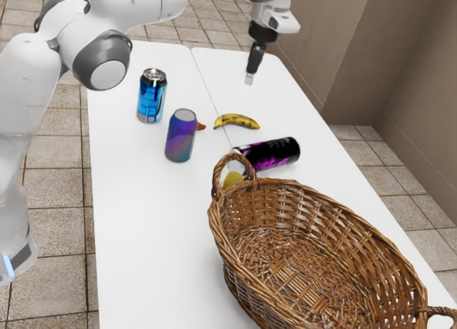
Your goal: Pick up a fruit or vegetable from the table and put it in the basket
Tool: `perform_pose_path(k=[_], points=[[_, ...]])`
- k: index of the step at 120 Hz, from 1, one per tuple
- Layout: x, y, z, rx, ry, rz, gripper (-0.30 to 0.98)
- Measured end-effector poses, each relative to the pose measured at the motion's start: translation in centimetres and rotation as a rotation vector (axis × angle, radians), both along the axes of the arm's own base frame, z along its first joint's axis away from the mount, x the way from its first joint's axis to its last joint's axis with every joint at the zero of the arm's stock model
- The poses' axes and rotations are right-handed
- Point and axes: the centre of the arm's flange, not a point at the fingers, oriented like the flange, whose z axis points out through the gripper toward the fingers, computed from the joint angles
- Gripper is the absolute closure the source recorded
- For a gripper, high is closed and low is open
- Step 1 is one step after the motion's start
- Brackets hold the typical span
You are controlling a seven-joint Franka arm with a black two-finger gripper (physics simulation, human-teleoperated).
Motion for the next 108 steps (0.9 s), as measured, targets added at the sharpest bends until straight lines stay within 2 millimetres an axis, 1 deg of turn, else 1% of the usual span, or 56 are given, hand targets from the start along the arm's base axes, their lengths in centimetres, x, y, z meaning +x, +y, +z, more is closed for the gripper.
perform_pose_path(k=[32,34,36,38,40,44,46,48,50,53,64,67,70,73,74,76,80,83,88,91,95,100,103,108], points=[[0.6,0.1,0.5,0.017,-0.061,-0.178,0.00],[0.5,0.0,0.9,0.021,-0.070,-0.188,0.00],[0.1,0.0,2.5,0.027,-0.099,-0.199,0.00],[-0.7,-0.1,4.8,0.037,-0.139,-0.211,0.00],[-1.8,-0.4,7.5,0.047,-0.187,-0.226,0.00],[-5.0,-1.3,13.5,0.058,-0.296,-0.266,0.00],[-6.6,-1.8,15.8,0.058,-0.337,-0.285,0.00],[-7.9,-2.1,17.4,0.056,-0.362,-0.301,0.00],[-8.9,-2.2,18.4,0.053,-0.373,-0.313,0.00],[-9.8,-2.0,18.9,0.060,-0.361,-0.318,0.00],[-10.4,-0.9,17.8,0.157,-0.235,-0.306,0.00],[-10.7,-0.4,17.7,0.177,-0.208,-0.295,0.00],[-11.5,0.6,17.6,0.187,-0.186,-0.275,0.00],[-12.8,1.4,17.1,0.164,-0.166,-0.266,0.00],[-13.3,1.7,16.7,0.147,-0.159,-0.268,0.00],[-14.1,2.3,15.3,0.120,-0.132,-0.268,0.00],[-15.1,4.1,12.1,0.087,-0.074,-0.251,0.00],[-15.8,4.8,10.1,0.065,-0.046,-0.250,0.00],[-17.0,5.5,7.5,0.036,-0.018,-0.254,0.00],[-17.9,7.0,6.1,0.022,-0.005,-0.230,0.00],[-19.3,9.9,4.7,0.009,0.006,-0.174,0.01],[-20.4,12.4,3.4,0.004,0.016,-0.119,0.01],[-20.6,13.4,2.6,0.006,0.025,-0.092,0.02],[-20.3,14.1,1.7,0.011,0.033,-0.068,0.02]])
